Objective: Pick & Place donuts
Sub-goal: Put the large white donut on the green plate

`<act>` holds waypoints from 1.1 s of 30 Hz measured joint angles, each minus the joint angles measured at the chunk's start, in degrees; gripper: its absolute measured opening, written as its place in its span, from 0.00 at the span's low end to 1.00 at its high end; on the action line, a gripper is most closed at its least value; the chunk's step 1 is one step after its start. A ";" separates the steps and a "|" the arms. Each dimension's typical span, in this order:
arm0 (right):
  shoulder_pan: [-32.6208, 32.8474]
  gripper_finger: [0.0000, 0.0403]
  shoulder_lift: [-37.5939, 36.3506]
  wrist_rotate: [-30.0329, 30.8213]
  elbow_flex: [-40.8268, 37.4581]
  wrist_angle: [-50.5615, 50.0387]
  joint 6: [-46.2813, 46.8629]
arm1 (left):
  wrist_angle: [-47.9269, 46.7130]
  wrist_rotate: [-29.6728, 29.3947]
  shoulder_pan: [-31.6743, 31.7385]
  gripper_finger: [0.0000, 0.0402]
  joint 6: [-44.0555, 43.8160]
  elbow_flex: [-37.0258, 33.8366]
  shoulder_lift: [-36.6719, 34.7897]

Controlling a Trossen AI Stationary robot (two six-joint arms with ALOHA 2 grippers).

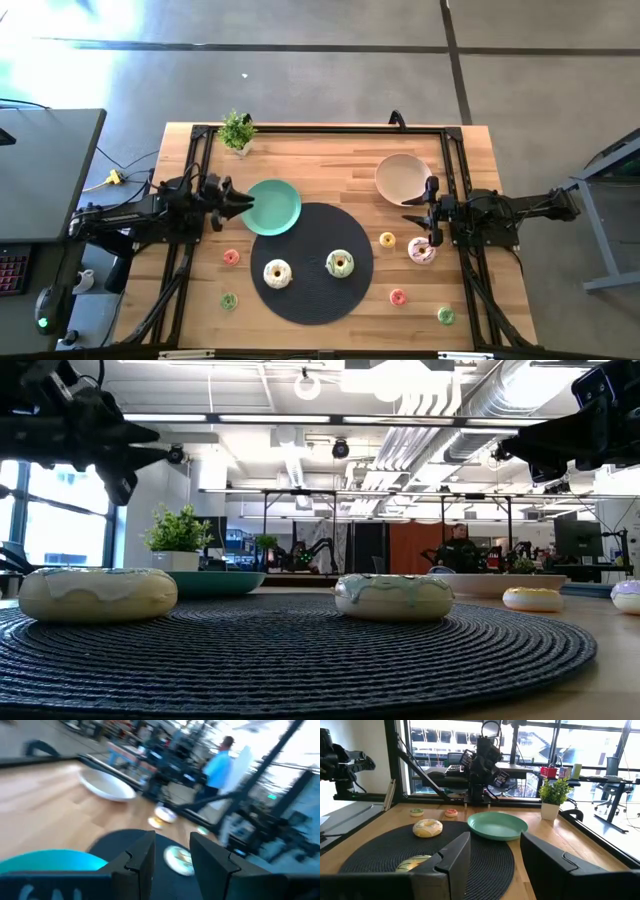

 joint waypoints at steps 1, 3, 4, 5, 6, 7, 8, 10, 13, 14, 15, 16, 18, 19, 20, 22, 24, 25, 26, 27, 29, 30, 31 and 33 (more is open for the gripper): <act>0.00 0.42 -0.01 0.00 0.00 0.02 0.03 | 0.02 0.92 0.00 0.30 -0.61 0.08 0.15; 0.00 0.42 0.01 0.00 0.00 0.00 -0.01 | -1.11 1.37 0.00 0.30 -2.53 0.76 0.52; 0.00 0.42 0.00 0.00 0.00 0.00 0.01 | -1.52 1.22 0.00 0.30 -3.88 1.21 0.89; 0.00 0.42 0.01 0.00 0.00 0.01 0.02 | -1.72 0.65 0.00 0.30 -5.08 1.75 1.36; 0.00 0.42 -0.01 0.00 0.00 0.00 0.03 | -1.48 0.21 0.00 0.30 -5.44 2.32 1.69; 0.00 0.42 0.01 0.01 0.00 0.00 0.02 | -1.31 -0.20 0.00 0.30 -5.40 2.80 1.88; 0.00 0.42 0.01 0.00 0.00 0.01 -0.01 | -1.07 -1.08 0.00 0.30 -5.27 3.28 2.18; 0.00 0.42 0.01 0.00 0.00 0.00 0.03 | -1.01 -2.64 -0.02 0.30 -5.09 4.25 2.99; 0.00 0.42 0.00 0.00 0.00 0.00 0.01 | -0.93 -3.78 -0.02 0.30 -4.42 6.55 4.81; 0.00 0.42 0.00 0.00 0.00 0.01 0.03 | -0.64 -3.96 -0.02 0.30 -4.30 7.59 5.73; 0.00 0.42 -0.01 0.00 0.00 0.00 0.03 | -0.53 -4.18 -0.02 0.30 -4.30 8.61 6.70; 0.00 0.42 0.01 0.00 0.00 0.02 -0.01 | -0.64 -4.74 -0.02 0.30 -4.38 9.63 7.92; 0.00 0.42 0.00 0.04 0.00 0.18 -0.40 | -1.00 -6.52 0.00 0.30 -4.30 11.75 10.87; 0.00 0.42 -0.01 0.06 0.00 0.33 -0.45 | -1.11 -7.84 -0.01 0.30 -3.27 13.02 12.26; 0.00 0.42 0.01 0.09 0.00 0.72 -0.45 | -1.04 -9.08 0.00 0.30 -2.22 14.48 13.66; 0.00 0.42 -0.02 0.07 0.00 1.75 0.45 | -0.84 -10.05 0.00 0.30 -1.12 17.37 16.59; 0.00 0.42 -0.01 0.07 0.00 1.79 2.59 | -1.28 -8.65 0.00 0.30 -0.70 20.41 20.05; 0.01 0.42 -0.01 0.09 0.00 1.90 3.28 | -2.54 -7.46 -0.02 0.30 -0.65 21.84 21.97; 0.00 0.42 -0.01 0.25 0.00 2.41 3.68 | -4.11 -6.14 -0.02 0.30 -0.59 23.17 24.15; 0.00 0.42 -0.01 0.77 0.00 3.31 3.48 | -5.62 -5.44 -0.02 0.30 -0.47 24.52 26.62; -0.02 0.42 -0.01 2.37 0.00 4.51 1.83 | -8.15 -4.99 -0.40 0.30 -0.41 26.85 31.73; -0.02 0.42 -0.01 3.49 0.00 4.42 1.08 | -9.25 -5.16 -0.77 0.30 -0.17 27.77 34.31; -0.02 0.42 0.01 4.99 0.00 4.32 0.54 | -10.15 -5.42 -1.40 0.30 0.12 28.60 36.97; -0.01 0.42 0.01 9.87 0.00 5.00 -1.57 | -10.36 -5.17 -3.22 0.30 0.72 30.52 42.49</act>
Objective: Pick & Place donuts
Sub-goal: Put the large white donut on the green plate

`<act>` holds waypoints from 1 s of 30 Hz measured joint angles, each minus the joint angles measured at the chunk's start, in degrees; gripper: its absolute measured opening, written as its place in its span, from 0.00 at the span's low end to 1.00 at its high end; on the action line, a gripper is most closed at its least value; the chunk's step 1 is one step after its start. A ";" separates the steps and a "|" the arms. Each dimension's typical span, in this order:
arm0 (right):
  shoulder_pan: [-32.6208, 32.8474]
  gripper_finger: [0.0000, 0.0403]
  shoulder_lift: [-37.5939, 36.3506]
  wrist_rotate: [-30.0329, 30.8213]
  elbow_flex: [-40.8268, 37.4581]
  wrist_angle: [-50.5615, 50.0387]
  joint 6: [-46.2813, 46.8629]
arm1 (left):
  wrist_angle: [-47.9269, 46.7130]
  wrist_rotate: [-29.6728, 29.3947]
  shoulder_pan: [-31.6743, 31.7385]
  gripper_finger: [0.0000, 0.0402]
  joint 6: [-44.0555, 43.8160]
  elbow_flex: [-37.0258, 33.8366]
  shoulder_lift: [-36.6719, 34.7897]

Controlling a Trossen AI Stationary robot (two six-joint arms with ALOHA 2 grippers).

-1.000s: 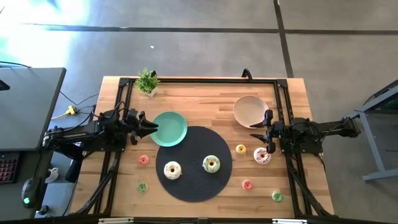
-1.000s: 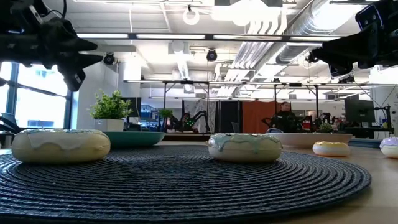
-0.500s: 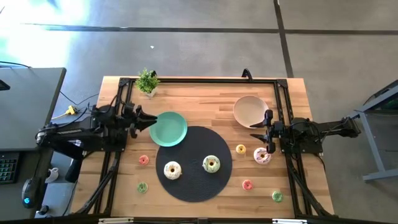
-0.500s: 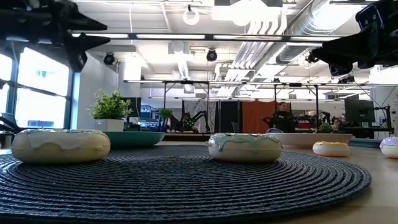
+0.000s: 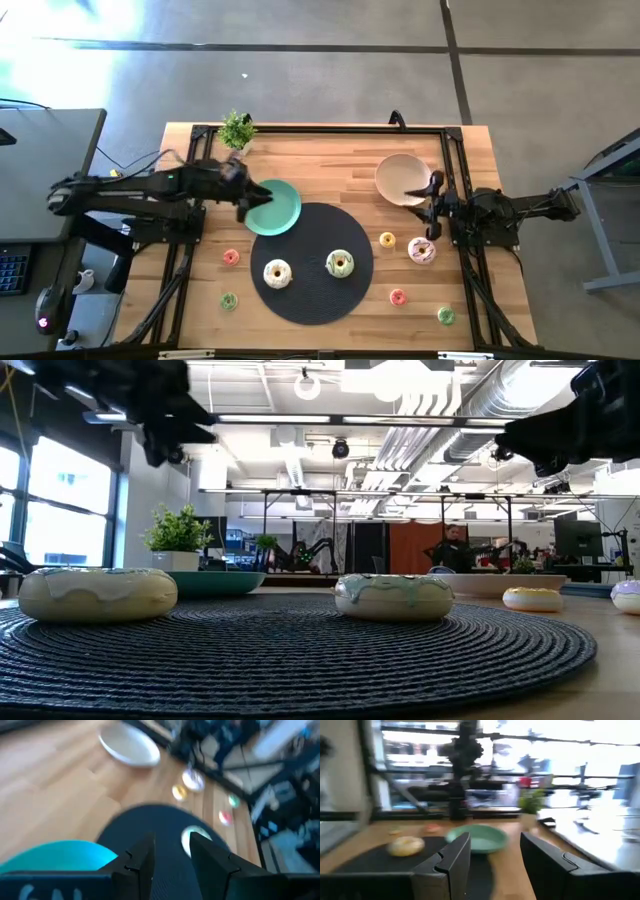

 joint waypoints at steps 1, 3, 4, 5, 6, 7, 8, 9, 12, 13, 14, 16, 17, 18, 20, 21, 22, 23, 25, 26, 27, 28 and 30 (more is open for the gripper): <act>-0.02 0.42 0.00 3.35 0.00 0.64 -0.97 | 0.01 0.41 -1.18 0.30 0.23 1.17 2.65; -0.02 0.42 -0.02 10.43 0.00 1.25 -1.34 | 0.02 0.97 -4.07 0.30 0.36 3.68 7.35; -0.02 0.42 -0.02 14.05 0.00 1.28 -0.81 | -0.04 1.01 -5.60 0.30 0.35 4.95 9.37; -0.02 0.42 -0.02 17.45 0.00 1.28 0.23 | -0.30 0.93 -7.23 0.30 0.12 6.34 11.25; -0.02 0.42 -0.02 20.46 0.00 1.26 2.13 | -0.74 0.73 -9.00 0.30 -0.52 7.90 13.08; -0.02 0.42 -0.02 22.41 0.00 1.15 4.52 | -1.40 0.71 -10.86 0.30 -1.19 9.29 14.84; -0.02 0.42 -0.02 23.67 0.00 0.85 7.11 | -2.58 0.64 -12.79 0.30 -1.82 10.54 16.59; -0.02 0.42 -0.02 24.02 0.00 0.73 9.05 | -4.37 0.35 -14.61 0.30 -2.81 11.80 18.35; -0.02 0.42 -0.02 23.26 0.00 0.72 10.08 | -9.00 -2.52 -20.37 0.30 -8.09 14.58 22.81; -0.02 0.42 -0.02 23.24 0.00 0.69 9.16 | -9.70 -3.78 -22.23 0.30 -10.31 15.19 23.96; 0.01 0.42 -0.02 23.52 0.00 0.73 8.53 | -10.36 -5.05 -24.14 0.30 -12.74 15.63 25.18; -0.02 0.42 -0.02 24.15 0.00 0.67 9.36 | -10.88 -7.77 -27.22 0.30 -17.69 16.03 27.55; -0.03 0.42 -0.02 23.32 0.00 0.42 10.19 | -10.88 -8.44 -28.68 0.30 -20.28 16.09 28.60; -0.02 0.42 -0.02 21.57 0.00 -0.04 10.27 | -10.90 -8.79 -29.88 0.30 -22.67 16.26 29.52; -0.02 0.42 0.01 17.44 0.00 -0.92 7.94 | -11.27 -9.25 -31.60 0.30 -26.35 17.07 31.28; 0.02 0.42 0.02 15.68 0.00 -0.92 6.79 | -11.87 -9.62 -32.30 0.30 -27.73 17.25 31.82; -0.01 0.42 0.00 13.73 0.00 -0.96 5.95 | -12.60 -10.15 -32.91 0.30 -28.91 17.25 32.14; 0.01 0.42 0.02 11.70 0.00 -1.00 5.08 | -12.83 -10.70 -33.32 0.30 -29.96 17.25 32.36; 0.01 0.42 0.02 7.83 0.00 -0.93 3.72 | -13.22 -11.42 -33.70 0.31 -31.69 17.29 32.55; 0.01 0.42 0.02 5.95 0.00 -0.92 3.65 | -13.75 -11.74 -33.67 0.32 -32.50 17.30 32.56; 0.01 0.42 0.02 4.46 0.00 -0.92 3.78 | -14.17 -12.18 -33.67 0.33 -33.48 17.30 32.58; 0.01 0.42 0.02 3.94 0.00 -0.83 3.89 | -14.56 -12.33 -33.65 0.35 -34.61 17.30 32.60; 0.01 0.42 0.02 5.44 0.00 -0.46 3.96 | -15.36 -12.35 -33.61 0.39 -35.90 17.30 32.60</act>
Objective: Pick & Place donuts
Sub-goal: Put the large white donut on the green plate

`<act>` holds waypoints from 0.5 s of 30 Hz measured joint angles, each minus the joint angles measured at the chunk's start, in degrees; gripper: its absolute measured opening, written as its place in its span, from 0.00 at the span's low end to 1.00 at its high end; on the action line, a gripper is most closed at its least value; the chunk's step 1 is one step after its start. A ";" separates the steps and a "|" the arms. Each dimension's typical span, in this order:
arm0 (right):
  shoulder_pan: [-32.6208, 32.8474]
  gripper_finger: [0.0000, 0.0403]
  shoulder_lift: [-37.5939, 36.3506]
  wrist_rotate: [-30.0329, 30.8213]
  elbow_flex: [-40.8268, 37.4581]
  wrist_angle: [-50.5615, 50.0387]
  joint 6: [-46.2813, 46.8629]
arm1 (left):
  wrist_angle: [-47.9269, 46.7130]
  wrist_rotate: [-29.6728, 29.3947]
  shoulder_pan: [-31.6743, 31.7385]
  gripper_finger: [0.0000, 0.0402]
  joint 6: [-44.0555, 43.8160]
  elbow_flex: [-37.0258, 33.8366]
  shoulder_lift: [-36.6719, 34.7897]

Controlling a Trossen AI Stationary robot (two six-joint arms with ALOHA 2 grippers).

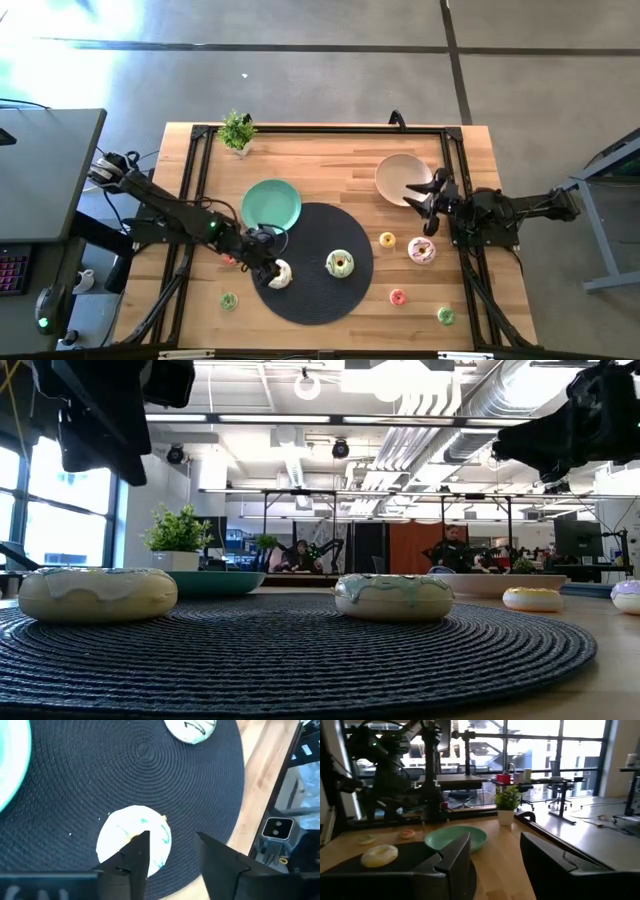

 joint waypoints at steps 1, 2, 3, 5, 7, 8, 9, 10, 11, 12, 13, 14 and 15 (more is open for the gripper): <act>0.00 0.42 -0.02 1.18 0.00 0.01 0.08 | -0.20 0.02 0.00 0.42 -0.07 0.00 0.00; -0.02 0.42 -0.02 1.76 0.00 -0.06 0.16 | -0.56 0.02 -0.02 0.44 -0.35 0.00 0.00; 0.00 0.42 -0.02 2.14 0.00 -0.07 0.24 | -1.15 0.04 -0.02 0.47 -0.83 0.00 0.00; -0.02 0.42 -0.02 2.26 0.00 -0.03 0.30 | -2.10 0.02 0.00 0.52 -2.01 0.00 0.73; 0.00 0.42 -0.02 1.56 0.00 -0.07 2.56 | -3.32 0.06 0.04 0.55 -3.21 0.00 2.26; 0.00 0.42 0.00 0.96 0.00 0.00 4.02 | -4.19 0.20 -0.01 0.55 -3.90 0.00 2.85; 0.00 0.42 0.00 0.52 0.00 0.03 4.89 | -4.87 0.56 -0.33 0.56 -4.69 -0.02 3.47; 0.00 0.42 0.00 -0.08 0.00 0.01 5.40 | -5.37 1.07 -0.50 0.56 -5.63 0.00 4.08; 0.00 0.42 0.00 -0.77 0.00 -0.01 5.78 | -6.10 1.61 -0.76 0.56 -6.28 0.00 4.84; 0.00 0.42 0.00 -1.72 0.00 -0.03 6.16 | -6.55 2.13 -0.84 0.56 -6.92 0.00 5.93; 0.00 0.42 0.00 -2.89 0.00 -0.12 6.58 | -6.31 3.11 -0.85 0.56 -7.60 0.00 7.06; 0.00 0.42 0.00 -4.12 0.00 -0.18 7.03 | -5.86 3.65 -0.82 0.56 -8.18 0.00 8.25; 0.00 0.42 0.00 -5.35 0.00 -0.20 7.51 | -5.55 4.35 -0.79 0.56 -8.73 0.00 9.26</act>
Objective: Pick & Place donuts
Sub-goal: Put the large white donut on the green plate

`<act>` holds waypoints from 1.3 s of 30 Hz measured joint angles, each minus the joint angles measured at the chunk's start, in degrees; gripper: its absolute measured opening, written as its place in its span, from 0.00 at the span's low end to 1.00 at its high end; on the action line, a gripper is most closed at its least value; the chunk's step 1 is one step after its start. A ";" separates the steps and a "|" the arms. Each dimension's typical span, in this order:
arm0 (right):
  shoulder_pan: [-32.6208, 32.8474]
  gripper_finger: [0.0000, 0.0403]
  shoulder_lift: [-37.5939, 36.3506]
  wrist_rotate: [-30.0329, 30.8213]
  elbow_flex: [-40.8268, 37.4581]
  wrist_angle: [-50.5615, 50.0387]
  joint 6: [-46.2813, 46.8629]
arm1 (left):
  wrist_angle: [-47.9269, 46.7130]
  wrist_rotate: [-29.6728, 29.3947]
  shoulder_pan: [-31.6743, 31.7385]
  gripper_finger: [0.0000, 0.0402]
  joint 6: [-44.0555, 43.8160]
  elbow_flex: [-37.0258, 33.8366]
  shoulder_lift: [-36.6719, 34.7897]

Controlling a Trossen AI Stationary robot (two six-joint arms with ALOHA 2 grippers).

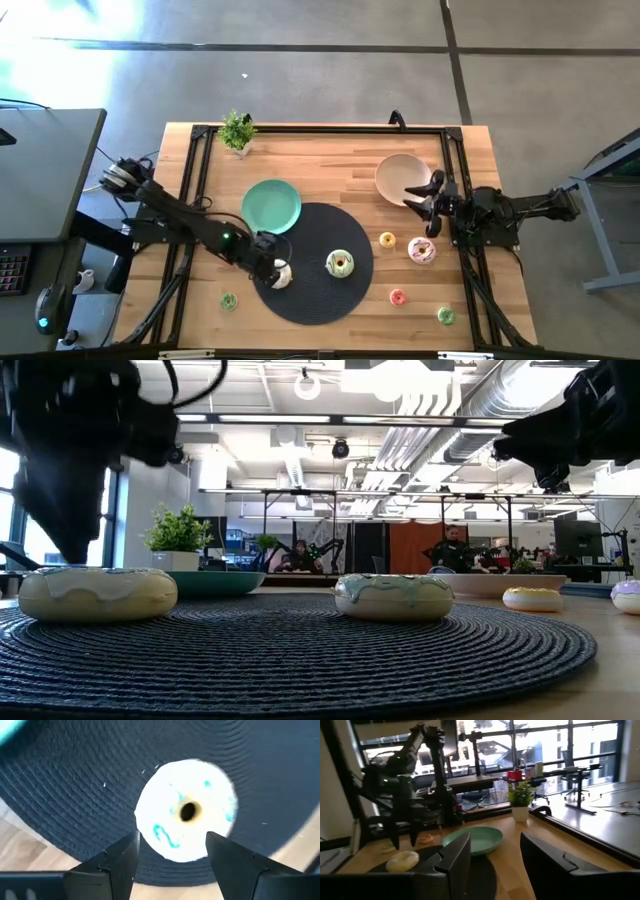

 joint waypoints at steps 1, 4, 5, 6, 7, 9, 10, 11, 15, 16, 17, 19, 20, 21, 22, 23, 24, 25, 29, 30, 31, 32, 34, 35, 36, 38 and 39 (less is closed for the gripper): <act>0.00 0.42 0.00 -1.09 0.00 -0.05 0.12 | 0.27 0.35 0.05 0.56 -0.36 0.00 0.92; 0.00 0.40 0.02 -2.44 0.00 -0.37 0.12 | 1.05 0.70 0.03 0.56 -2.21 0.00 3.45; 0.00 0.40 0.02 -2.43 0.00 -0.58 0.12 | 1.12 0.97 0.10 0.56 -2.76 0.00 4.38; 0.00 0.39 0.03 -2.43 0.00 -0.71 0.12 | 1.42 1.37 0.13 0.56 -3.08 0.00 5.36; 0.00 0.39 0.04 -2.44 0.00 -0.71 0.12 | 1.50 1.76 0.14 0.56 -3.07 0.00 6.15; 0.00 0.38 0.02 -2.44 0.00 -0.82 0.12 | 1.75 1.97 0.14 0.52 -3.05 0.05 6.91; 0.00 0.37 0.02 -2.46 0.00 -0.92 0.12 | 2.10 1.92 0.14 0.49 -3.05 0.11 7.13; 0.00 0.37 0.02 -2.44 0.00 -0.95 0.10 | 2.57 1.67 0.14 0.46 -3.07 0.11 7.29; 0.00 0.35 0.02 -2.44 0.00 -1.05 -0.93 | 3.08 0.00 0.14 0.24 -3.09 1.04 7.39; 0.00 0.35 0.02 -2.44 0.00 -1.06 -1.15 | 2.22 -0.40 0.14 0.18 -3.07 1.86 7.12; 0.00 0.35 0.02 -2.44 0.00 -1.06 -1.27 | 1.04 -1.07 0.14 0.11 -3.07 2.96 6.83; 0.00 0.35 0.02 -2.44 0.00 -1.06 -1.35 | -1.11 -2.39 0.14 0.04 -2.79 6.14 6.69; -0.02 0.35 0.02 -2.44 0.00 -1.06 -1.39 | -2.64 -3.90 0.14 0.04 -2.12 7.91 6.71; 0.00 0.35 0.02 -2.44 0.00 -1.06 -1.39 | -4.96 -5.52 0.14 0.05 -1.04 9.90 6.71; 0.00 0.35 0.02 -2.46 0.00 -1.08 -1.37 | -7.53 -7.66 0.14 0.07 -0.08 12.27 6.71; -0.01 0.35 0.02 -2.54 0.00 -1.06 -1.16 | -10.13 -9.50 0.14 0.08 0.58 14.87 6.71; 0.00 0.35 0.02 -2.60 0.00 -1.07 -0.94 | -13.29 -11.29 0.16 0.08 1.52 17.62 6.71; 0.00 0.35 0.02 -2.60 0.00 -1.10 -0.92 | -17.49 -13.42 0.16 0.08 1.91 20.48 6.69; -0.02 0.35 0.04 -2.64 0.00 -0.73 0.32 | -34.68 -18.96 2.02 0.05 -1.68 28.72 6.64; 0.00 0.35 0.04 -2.67 0.00 -0.65 0.84 | -36.44 -17.86 3.48 0.04 -2.72 29.65 6.60; -0.02 0.35 0.04 -2.83 0.00 -0.62 1.44 | -37.78 -16.06 5.38 0.04 -3.75 30.05 6.58; -0.02 0.35 0.04 -3.30 0.00 -0.61 1.60 | -39.09 -14.38 7.25 0.04 -4.51 30.07 6.59; -0.02 0.35 0.09 -4.98 0.00 0.07 1.61 | -41.04 -12.02 10.87 0.04 -5.15 29.43 6.22; -0.01 0.35 0.09 -6.10 0.00 0.85 1.64 | -41.87 -11.71 12.58 0.05 -5.14 28.97 5.95; 0.00 0.35 0.09 -7.44 0.00 1.72 1.67 | -41.90 -11.08 14.67 0.05 -4.57 28.19 5.77; 0.00 0.35 0.09 -9.96 0.00 2.85 1.85 | -40.58 -9.69 19.17 0.05 -2.58 26.11 5.92; 0.02 0.35 0.09 -11.22 0.00 2.96 2.48 | -39.70 -9.42 21.54 0.05 -0.97 24.87 6.04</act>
